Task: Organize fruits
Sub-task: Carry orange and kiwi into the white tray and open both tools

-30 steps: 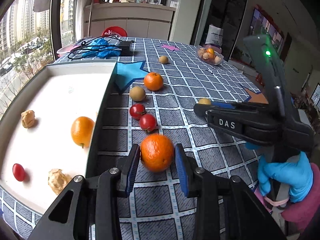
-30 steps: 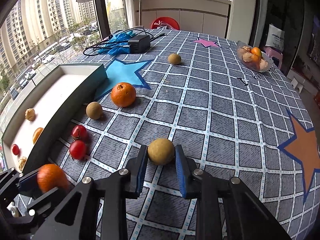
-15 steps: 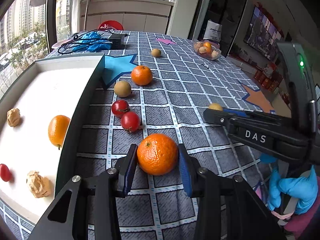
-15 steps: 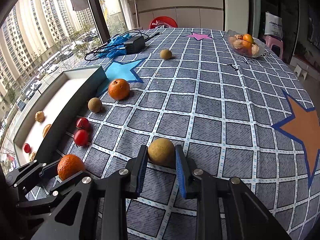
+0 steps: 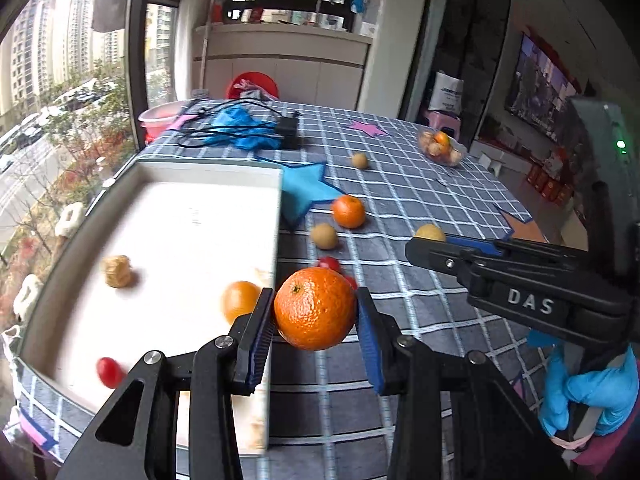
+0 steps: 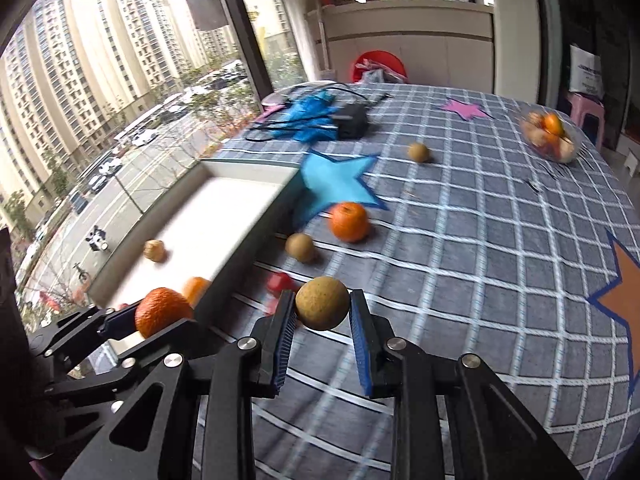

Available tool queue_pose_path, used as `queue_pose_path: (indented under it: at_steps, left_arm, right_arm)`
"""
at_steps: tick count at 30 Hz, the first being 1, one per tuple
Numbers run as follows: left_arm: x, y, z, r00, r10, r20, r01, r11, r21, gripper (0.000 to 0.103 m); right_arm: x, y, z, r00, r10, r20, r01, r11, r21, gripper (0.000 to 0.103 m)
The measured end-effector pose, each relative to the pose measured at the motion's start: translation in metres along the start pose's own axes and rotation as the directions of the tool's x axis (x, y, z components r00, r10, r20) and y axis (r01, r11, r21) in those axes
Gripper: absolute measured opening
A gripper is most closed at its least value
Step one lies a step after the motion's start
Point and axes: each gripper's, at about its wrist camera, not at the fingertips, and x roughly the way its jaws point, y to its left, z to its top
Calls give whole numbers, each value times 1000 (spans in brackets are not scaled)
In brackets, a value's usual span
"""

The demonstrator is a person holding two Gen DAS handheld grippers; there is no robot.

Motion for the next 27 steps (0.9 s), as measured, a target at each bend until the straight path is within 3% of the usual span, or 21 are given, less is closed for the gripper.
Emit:
queue_pose_path:
  at_steps: [11, 27]
  left_arm:
    - [-1, 63, 3, 989, 146, 2, -146, 988, -60, 43]
    - [21, 81, -6, 981, 183, -57, -187, 979, -76, 43]
  right_arm:
    - [42, 79, 19, 991, 122, -55, -127, 987, -94, 28]
    - [67, 87, 17, 988, 119, -100, -131, 984, -119, 29]
